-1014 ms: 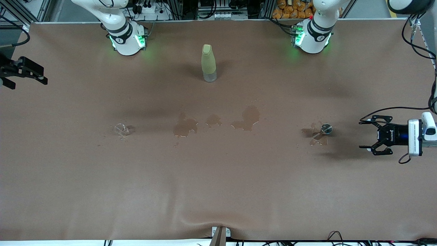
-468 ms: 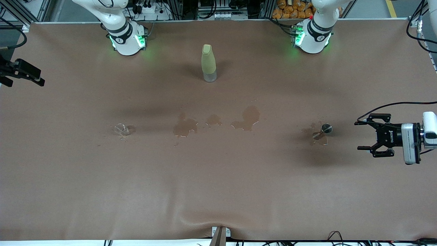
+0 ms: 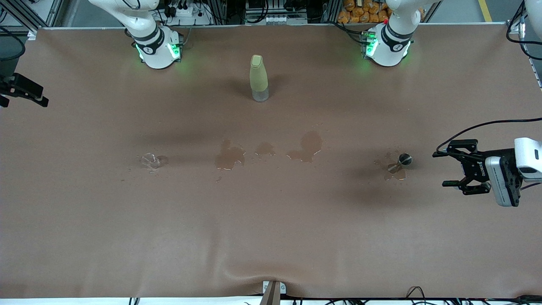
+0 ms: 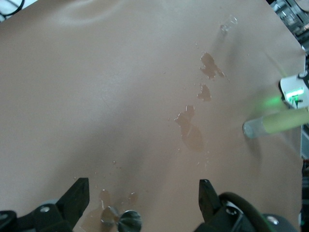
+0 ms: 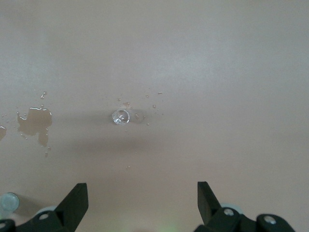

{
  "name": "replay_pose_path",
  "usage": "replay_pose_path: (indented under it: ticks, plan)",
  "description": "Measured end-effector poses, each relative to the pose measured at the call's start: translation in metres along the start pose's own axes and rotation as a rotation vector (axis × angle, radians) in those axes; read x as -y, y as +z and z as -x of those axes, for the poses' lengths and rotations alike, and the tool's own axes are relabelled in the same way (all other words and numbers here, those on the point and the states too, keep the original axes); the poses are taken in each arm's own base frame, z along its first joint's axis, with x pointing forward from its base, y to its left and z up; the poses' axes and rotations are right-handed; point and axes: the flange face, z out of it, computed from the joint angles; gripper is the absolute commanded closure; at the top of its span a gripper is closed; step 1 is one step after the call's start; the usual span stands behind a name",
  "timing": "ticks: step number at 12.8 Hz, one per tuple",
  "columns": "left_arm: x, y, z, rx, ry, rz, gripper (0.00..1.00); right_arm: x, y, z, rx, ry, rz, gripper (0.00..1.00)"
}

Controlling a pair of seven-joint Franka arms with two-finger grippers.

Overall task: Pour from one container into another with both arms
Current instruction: 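Open the left gripper and draw it back from the jigger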

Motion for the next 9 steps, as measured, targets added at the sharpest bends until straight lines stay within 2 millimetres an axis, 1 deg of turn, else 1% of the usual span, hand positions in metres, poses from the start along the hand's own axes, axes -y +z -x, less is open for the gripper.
replay_pose_path:
  ticks: [3, 5, 7, 9]
  plan:
    - [-0.017, 0.003, -0.015, 0.048, -0.079, -0.033, 0.00, 0.002, 0.000, 0.000, 0.000, -0.004, 0.000, 0.00]
    - [-0.025, 0.000, -0.024, 0.072, -0.121, -0.088, 0.00, 0.003, 0.000, 0.000, 0.000, -0.006, 0.000, 0.00]
    - [-0.038, -0.009, -0.035, 0.109, -0.173, -0.202, 0.00, 0.005, 0.000, -0.001, 0.000, -0.010, 0.000, 0.00]
    - [-0.058, -0.020, -0.049, 0.125, -0.206, -0.286, 0.00, 0.006, 0.000, -0.001, 0.000, -0.012, 0.000, 0.00]
